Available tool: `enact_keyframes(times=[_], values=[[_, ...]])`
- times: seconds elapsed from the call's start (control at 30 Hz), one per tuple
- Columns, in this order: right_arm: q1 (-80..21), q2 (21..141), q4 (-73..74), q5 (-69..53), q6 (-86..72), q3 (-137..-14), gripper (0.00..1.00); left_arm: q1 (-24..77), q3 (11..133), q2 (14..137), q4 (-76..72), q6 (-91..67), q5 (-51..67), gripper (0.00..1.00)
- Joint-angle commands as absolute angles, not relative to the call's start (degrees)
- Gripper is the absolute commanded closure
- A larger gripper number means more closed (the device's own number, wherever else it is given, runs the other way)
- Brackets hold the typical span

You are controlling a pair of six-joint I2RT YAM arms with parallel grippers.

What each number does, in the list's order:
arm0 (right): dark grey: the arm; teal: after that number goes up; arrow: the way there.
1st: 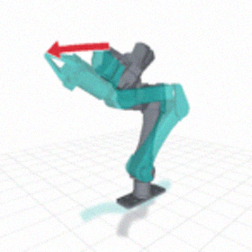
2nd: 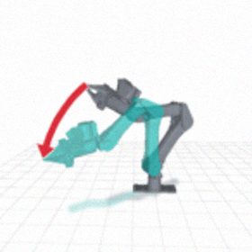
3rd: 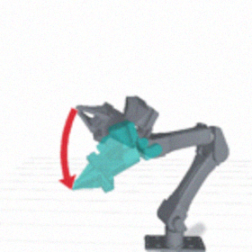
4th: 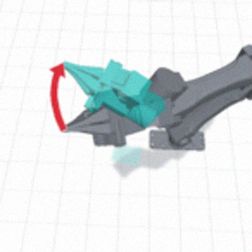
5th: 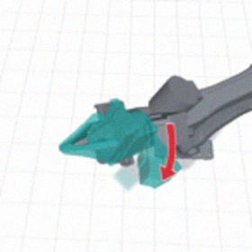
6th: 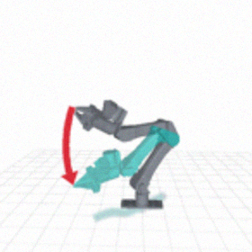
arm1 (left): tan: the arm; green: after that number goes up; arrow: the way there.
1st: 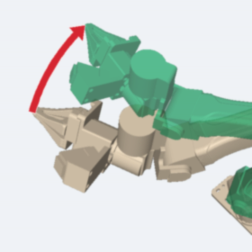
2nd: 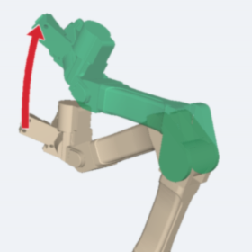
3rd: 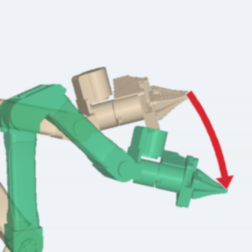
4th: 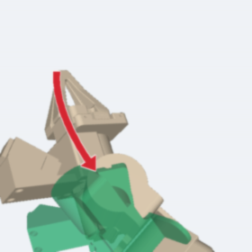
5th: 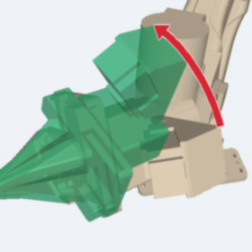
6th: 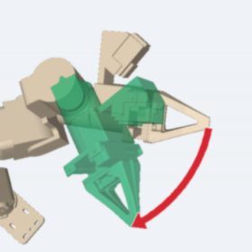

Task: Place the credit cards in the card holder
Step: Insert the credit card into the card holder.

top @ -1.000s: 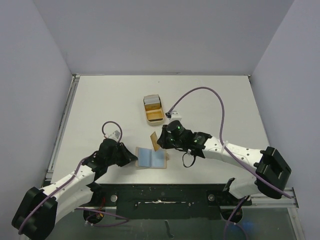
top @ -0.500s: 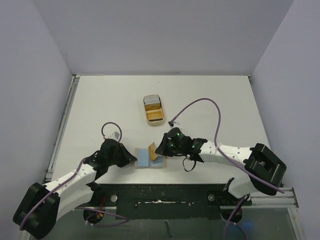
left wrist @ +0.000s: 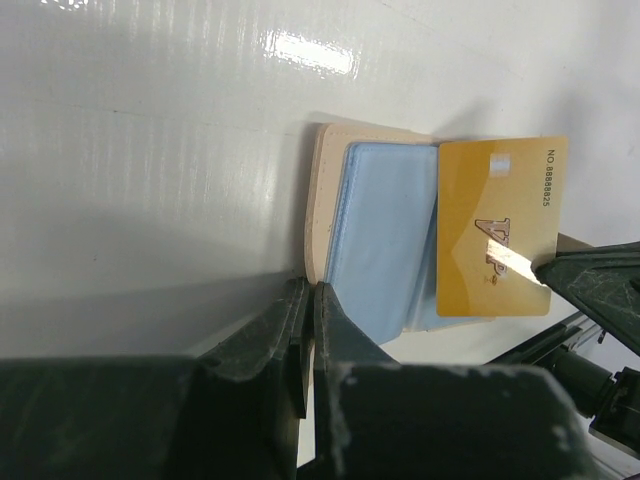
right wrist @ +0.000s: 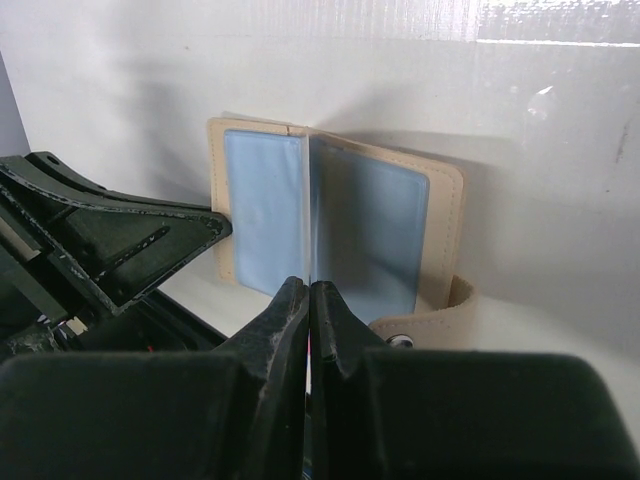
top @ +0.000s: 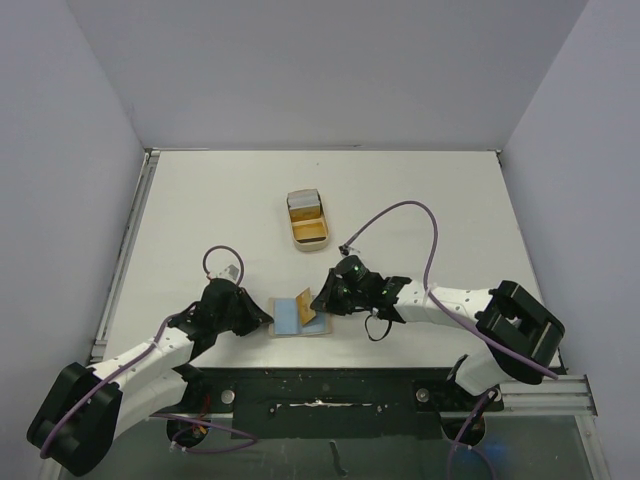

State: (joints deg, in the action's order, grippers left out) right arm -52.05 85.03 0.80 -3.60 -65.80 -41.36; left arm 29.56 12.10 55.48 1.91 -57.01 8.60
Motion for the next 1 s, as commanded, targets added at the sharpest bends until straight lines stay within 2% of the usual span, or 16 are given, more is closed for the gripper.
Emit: enact_keyframes(times=[0.0,0.97], values=[[-51.77,85.16,0.19,-3.07,-67.13,-41.57,1.0,29.71,12.09,55.27,0.83,-57.33,7.34,1.0],[-52.84,89.42,-2.46,-4.72,-65.99,-39.19,1.0,29.88,10.36,56.0,-0.26,-58.58,7.88,1.0]])
